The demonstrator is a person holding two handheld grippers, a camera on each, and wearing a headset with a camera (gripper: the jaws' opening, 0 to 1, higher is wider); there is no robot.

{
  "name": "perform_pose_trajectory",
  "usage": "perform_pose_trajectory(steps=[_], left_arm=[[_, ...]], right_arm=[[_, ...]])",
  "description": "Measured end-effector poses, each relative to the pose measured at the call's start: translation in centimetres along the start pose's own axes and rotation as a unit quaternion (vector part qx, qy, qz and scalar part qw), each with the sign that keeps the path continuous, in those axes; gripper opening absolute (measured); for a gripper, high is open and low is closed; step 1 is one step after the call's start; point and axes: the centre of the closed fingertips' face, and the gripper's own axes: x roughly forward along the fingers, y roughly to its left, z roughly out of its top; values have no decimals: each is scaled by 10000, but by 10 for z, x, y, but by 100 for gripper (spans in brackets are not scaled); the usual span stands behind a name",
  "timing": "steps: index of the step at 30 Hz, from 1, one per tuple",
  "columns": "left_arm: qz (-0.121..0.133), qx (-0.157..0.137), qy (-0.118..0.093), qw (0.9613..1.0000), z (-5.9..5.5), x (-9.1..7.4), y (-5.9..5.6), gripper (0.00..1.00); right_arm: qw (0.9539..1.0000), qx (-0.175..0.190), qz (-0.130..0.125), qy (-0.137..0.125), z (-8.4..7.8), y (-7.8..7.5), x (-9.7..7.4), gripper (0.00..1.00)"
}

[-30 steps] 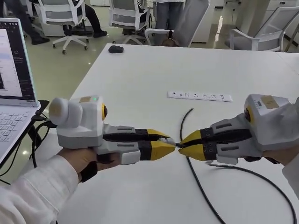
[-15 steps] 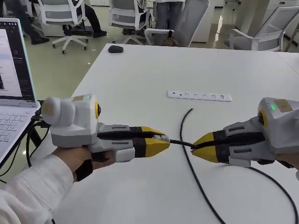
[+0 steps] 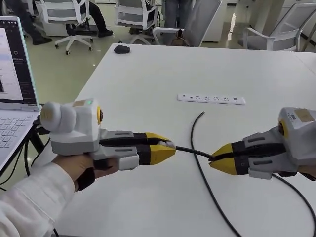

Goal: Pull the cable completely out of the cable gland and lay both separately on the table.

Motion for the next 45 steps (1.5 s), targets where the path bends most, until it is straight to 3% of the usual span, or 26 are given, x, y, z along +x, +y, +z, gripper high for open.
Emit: perform_pose_trajectory(steps=[15, 31, 37, 45], left_arm=[[270, -66, -113, 9995, -2, -16, 8, 16], [594, -299, -168, 9976, -18, -29, 6, 16], [824, -416, -204, 9955, -23, -35, 9, 16], [1070, -554, -163, 9926, -31, -42, 14, 16]], right_arm=[[9988, 389, -164, 264, -44, -8, 1, 3], [9926, 617, -332, 995, -121, -26, 37, 5], [9898, 669, -216, 1241, -155, -36, 52, 5], [9875, 776, -158, 1364, -180, -42, 67, 5]])
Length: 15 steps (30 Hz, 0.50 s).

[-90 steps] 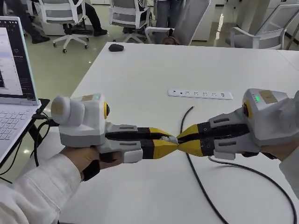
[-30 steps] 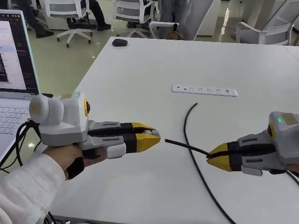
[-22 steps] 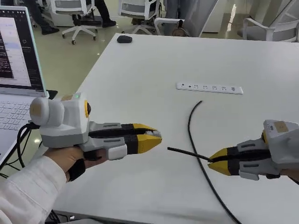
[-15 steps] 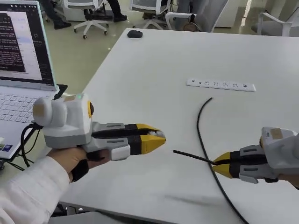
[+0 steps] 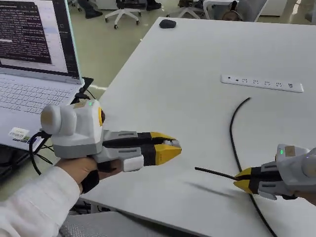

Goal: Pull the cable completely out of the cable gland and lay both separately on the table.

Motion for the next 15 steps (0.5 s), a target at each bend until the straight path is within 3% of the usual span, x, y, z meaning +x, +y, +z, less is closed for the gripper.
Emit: perform_pose_trajectory(steps=[10, 15], left_arm=[[181, -123, -10, 9998, -5, 1, 8, 16], [183, -156, 4, 9997, -7, 3, 8, 16]], right_arm=[[9995, -109, 168, 227, -16, 3, 12, 7], [9996, -91, 171, 199, -18, 0, 13, 8]])
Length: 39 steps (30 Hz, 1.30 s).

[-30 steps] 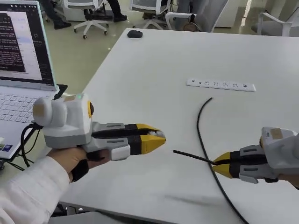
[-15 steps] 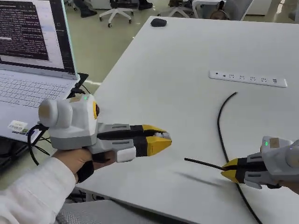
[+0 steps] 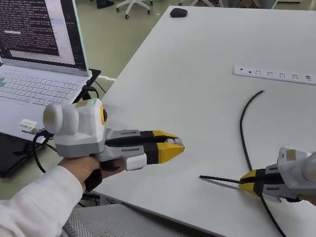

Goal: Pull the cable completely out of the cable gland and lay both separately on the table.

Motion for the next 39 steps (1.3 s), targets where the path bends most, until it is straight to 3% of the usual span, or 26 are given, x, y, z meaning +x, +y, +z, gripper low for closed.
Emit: perform_pose_trajectory(steps=[7, 11, 16, 23, 27, 33, 39], left_arm=[[-20, -12, 63, 10000, -3, 1, -1, 16], [-4, -2, 68, 10000, -3, -1, 0, 17], [44, 88, 182, 9998, -7, 2, 5, 17], [39, 274, 366, 9989, -13, 21, 20, 17], [27, 398, 577, 9975, -22, 38, 33, 17], [205, 384, 947, 9946, -47, 68, 69, 17], [341, 440, 1228, 9909, -72, 94, 97, 17]], right_arm=[[9999, 87, -90, -55, -2, -4, 0, 10], [9998, 82, -173, -84, -1, -7, -1, 17], [9990, 134, -364, -225, 11, -10, -12, 22], [9974, 126, -487, -511, 32, -2, -29, 26], [9965, 48, -615, -569, 40, 5, -42, 26], [9929, 157, -910, -747, 52, 7, -70, 28], [9860, 347, -1360, -896, 57, 9, -102, 28]])
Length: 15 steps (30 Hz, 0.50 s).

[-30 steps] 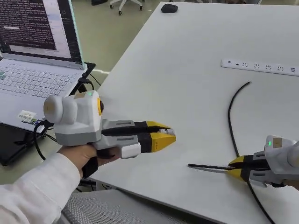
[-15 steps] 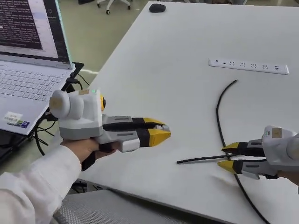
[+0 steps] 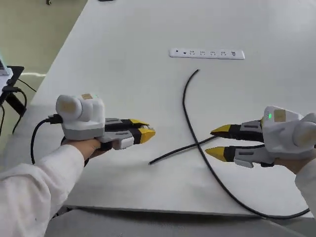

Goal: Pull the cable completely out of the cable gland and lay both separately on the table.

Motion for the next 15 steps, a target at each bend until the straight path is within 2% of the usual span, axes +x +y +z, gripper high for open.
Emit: perform_pose_trajectory(steps=[3, 7, 12, 15], left_arm=[[42, 82, 288, 9995, -18, 18, 11, 17], [29, 209, 530, 9984, -36, 36, 18, 17], [108, 215, 629, 9977, -50, 48, 26, 17], [160, 263, 773, 9965, -61, 52, 30, 17]], right_arm=[[9996, 170, -208, -35, -1, -1, -16, 29], [9978, 475, -454, -70, -7, -2, -31, 30], [9932, 866, -764, -155, -17, -6, -46, 30], [9902, 1046, -897, -220, -19, -6, -52, 30]])
